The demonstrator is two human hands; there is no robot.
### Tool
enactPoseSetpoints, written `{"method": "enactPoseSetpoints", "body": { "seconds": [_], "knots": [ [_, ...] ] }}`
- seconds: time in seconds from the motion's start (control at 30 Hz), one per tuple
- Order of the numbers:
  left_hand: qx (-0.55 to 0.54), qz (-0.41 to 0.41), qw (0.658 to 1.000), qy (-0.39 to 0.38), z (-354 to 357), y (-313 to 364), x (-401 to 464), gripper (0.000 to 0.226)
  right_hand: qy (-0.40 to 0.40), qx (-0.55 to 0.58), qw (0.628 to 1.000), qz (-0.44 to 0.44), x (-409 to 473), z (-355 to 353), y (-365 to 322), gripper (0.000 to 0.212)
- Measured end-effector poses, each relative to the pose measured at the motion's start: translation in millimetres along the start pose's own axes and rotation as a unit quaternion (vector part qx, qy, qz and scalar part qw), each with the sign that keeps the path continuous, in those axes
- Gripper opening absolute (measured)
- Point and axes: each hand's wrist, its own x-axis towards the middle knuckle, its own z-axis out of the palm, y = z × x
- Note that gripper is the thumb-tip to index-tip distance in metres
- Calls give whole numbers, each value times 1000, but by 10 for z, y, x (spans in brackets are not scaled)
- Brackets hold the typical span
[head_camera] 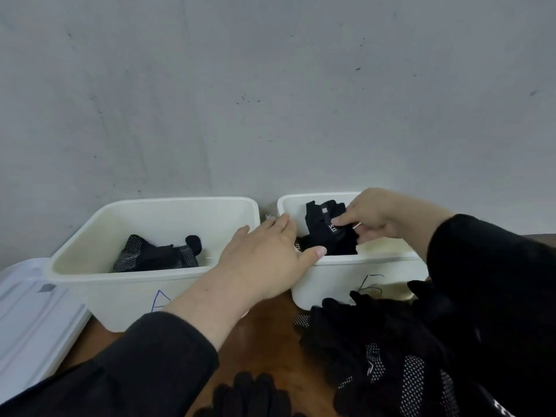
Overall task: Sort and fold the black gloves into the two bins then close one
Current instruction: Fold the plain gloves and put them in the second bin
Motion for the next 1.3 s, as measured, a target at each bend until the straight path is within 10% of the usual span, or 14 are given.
{"method": "enactPoseSetpoints", "body": {
  "seconds": [0.57,1.03,1.3],
  "knots": [
    [-8,4,1000,9,39,-65,45,92,-3,-324,945,-56,611,489,70,49],
    [4,-15,1000,-18,-26,-22,34,87,150,-322,914,-196,-61,144,-113,54],
    [-98,31,958,266,-163,180,-292,45,193,-275,891,-305,-1065,-37,34,34]
  ]
}}
